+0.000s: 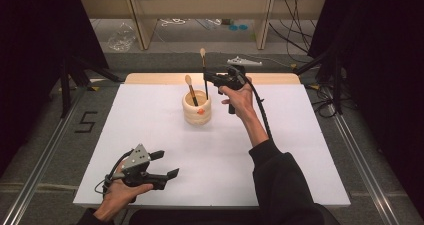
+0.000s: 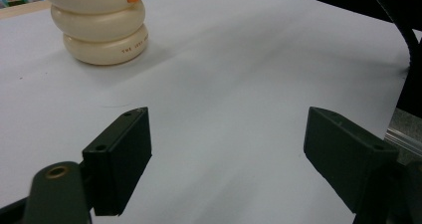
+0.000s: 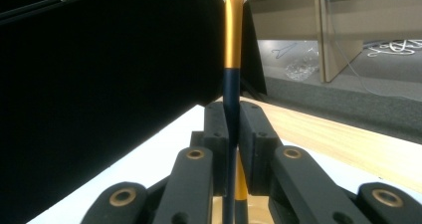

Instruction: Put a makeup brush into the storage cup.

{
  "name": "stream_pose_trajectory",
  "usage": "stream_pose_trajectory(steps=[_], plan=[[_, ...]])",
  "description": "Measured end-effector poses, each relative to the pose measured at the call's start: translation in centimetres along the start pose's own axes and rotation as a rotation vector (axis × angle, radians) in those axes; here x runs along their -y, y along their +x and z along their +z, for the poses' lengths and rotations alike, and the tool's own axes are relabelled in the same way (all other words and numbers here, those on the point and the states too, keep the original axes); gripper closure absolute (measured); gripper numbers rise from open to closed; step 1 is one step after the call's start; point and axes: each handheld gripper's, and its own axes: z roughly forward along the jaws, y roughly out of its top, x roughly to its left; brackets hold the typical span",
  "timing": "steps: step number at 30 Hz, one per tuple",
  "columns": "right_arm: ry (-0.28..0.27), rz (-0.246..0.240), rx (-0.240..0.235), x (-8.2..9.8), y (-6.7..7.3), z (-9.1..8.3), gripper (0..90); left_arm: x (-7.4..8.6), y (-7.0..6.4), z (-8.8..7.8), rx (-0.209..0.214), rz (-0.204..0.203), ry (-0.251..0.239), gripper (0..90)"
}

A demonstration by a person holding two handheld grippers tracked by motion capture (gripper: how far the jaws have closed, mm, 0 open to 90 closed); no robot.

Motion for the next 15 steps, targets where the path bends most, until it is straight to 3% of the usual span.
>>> stream_pose_trajectory(steps=[1, 15], plan=[[-0.003, 0.002, 0.001, 0.2, -0.1, 0.1, 83.2, 0.2, -0.7, 0.0, 0.001, -0.098, -0.001, 18.7], [-0.009, 0.003, -0.004, 1.1, 0.2, 1.6, 83.2, 0.2, -0.7, 0.0, 0.003, -0.090, -0.001, 18.7]])
